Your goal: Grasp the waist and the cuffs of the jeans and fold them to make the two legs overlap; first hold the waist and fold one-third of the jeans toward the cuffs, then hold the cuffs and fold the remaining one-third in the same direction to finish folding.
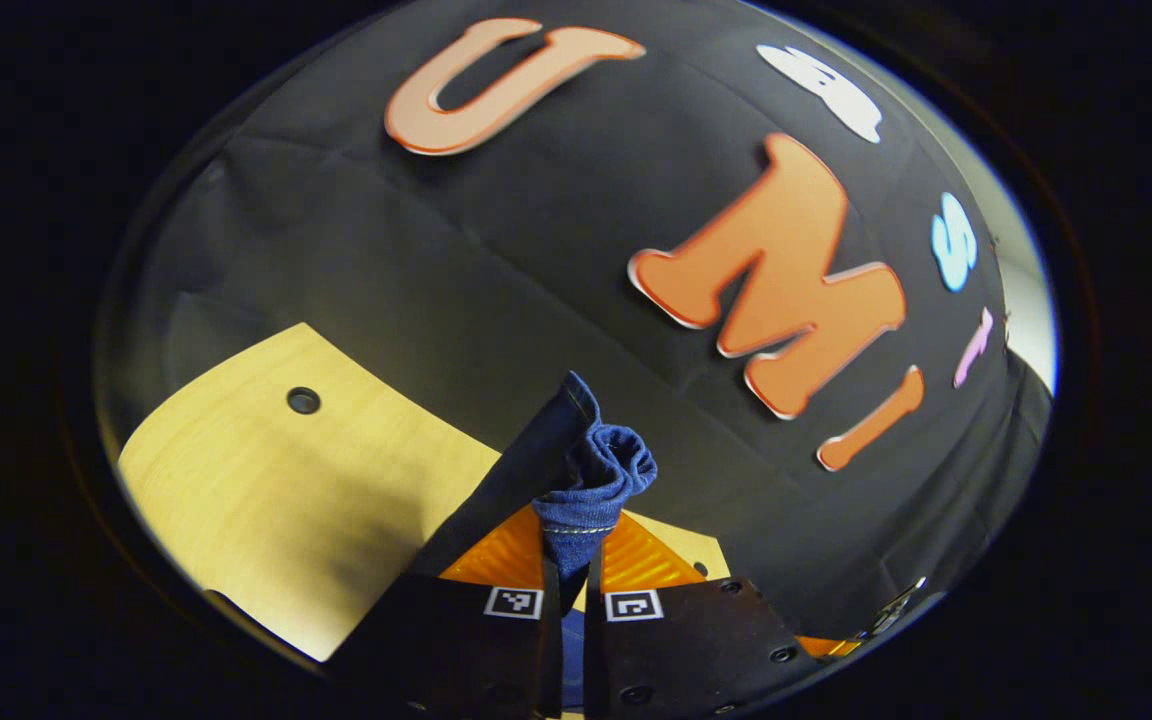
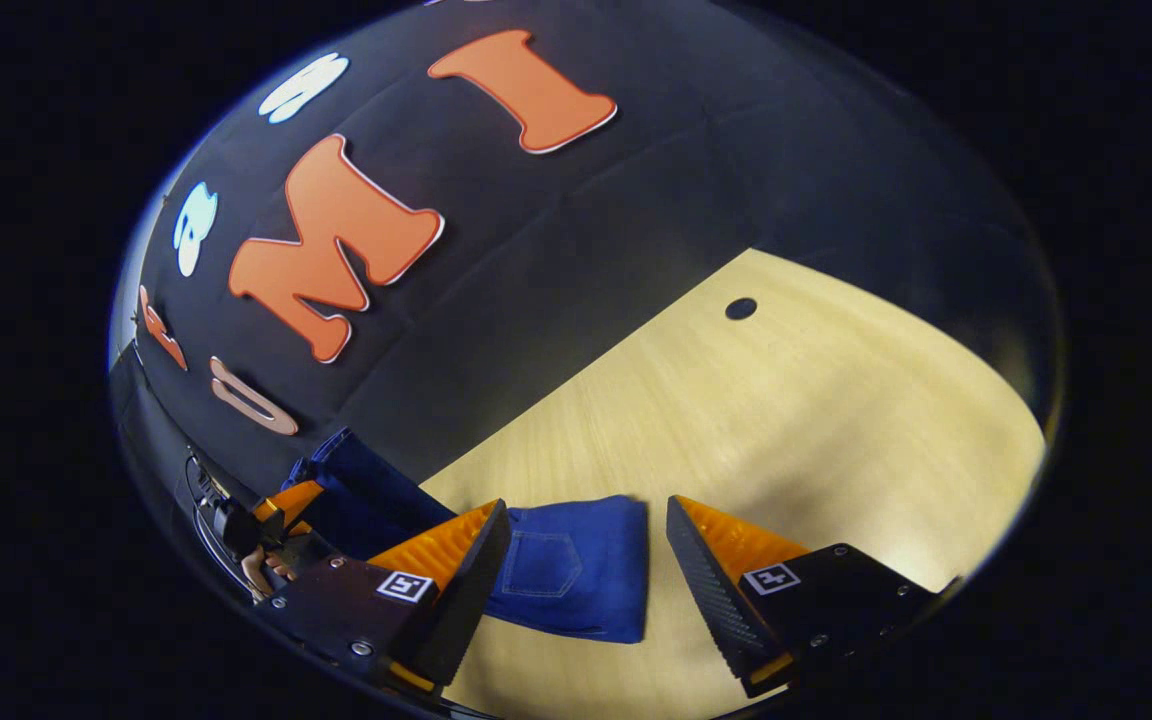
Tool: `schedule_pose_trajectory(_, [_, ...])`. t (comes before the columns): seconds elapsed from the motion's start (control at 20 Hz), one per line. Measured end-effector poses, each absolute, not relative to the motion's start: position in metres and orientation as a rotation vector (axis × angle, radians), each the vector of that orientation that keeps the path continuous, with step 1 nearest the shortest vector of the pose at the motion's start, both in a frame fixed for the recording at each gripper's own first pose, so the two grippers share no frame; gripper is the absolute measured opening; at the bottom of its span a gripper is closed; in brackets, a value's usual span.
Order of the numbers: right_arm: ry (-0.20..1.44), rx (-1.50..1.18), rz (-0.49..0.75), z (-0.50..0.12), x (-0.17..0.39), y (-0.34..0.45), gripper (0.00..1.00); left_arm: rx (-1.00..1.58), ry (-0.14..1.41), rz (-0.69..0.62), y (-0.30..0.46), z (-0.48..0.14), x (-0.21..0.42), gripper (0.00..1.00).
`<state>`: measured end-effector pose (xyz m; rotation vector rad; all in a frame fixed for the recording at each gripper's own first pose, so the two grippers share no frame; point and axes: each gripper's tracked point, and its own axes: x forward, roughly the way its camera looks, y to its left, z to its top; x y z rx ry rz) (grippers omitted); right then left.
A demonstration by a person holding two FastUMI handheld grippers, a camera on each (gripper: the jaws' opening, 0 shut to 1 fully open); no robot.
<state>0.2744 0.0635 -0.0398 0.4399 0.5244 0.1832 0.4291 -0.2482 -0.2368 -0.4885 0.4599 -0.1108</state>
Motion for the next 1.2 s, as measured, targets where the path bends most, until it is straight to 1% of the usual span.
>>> schedule_pose_trajectory(0.25, [0.514,0.446,0.180,-0.032,0.270,0.012,0.96,-0.412,0.544,-0.171,-0.363,-0.280,0.413,0.09])
schedule_pose_trajectory(0.45, [0.528,0.448,0.174,-0.034,0.263,-0.016,0.97,-0.341,0.651,-0.181,-0.435,-0.343,0.385,0.08])
schedule_pose_trajectory(0.55, [0.526,0.454,0.168,-0.034,0.260,-0.027,0.97,-0.266,0.696,-0.172,-0.456,-0.378,0.379,0.08])
schedule_pose_trajectory(0.75, [0.551,0.452,0.154,-0.044,0.256,-0.042,0.97,-0.130,0.785,-0.135,-0.474,-0.443,0.364,0.08])
schedule_pose_trajectory(0.95, [0.575,0.440,0.152,-0.051,0.256,-0.044,0.97,-0.128,0.868,-0.077,-0.493,-0.493,0.355,0.09])
schedule_pose_trajectory(1.1, [0.593,0.429,0.159,-0.055,0.254,-0.043,0.97,-0.097,0.893,-0.117,-0.520,-0.523,0.358,0.09])
schedule_pose_trajectory(1.15, [0.598,0.419,0.164,-0.056,0.253,-0.042,0.97,-0.091,0.895,-0.141,-0.529,-0.526,0.359,0.10])
schedule_pose_trajectory(1.2, [0.602,0.406,0.167,-0.058,0.252,-0.041,0.97,-0.100,0.898,-0.168,-0.537,-0.530,0.357,0.28])
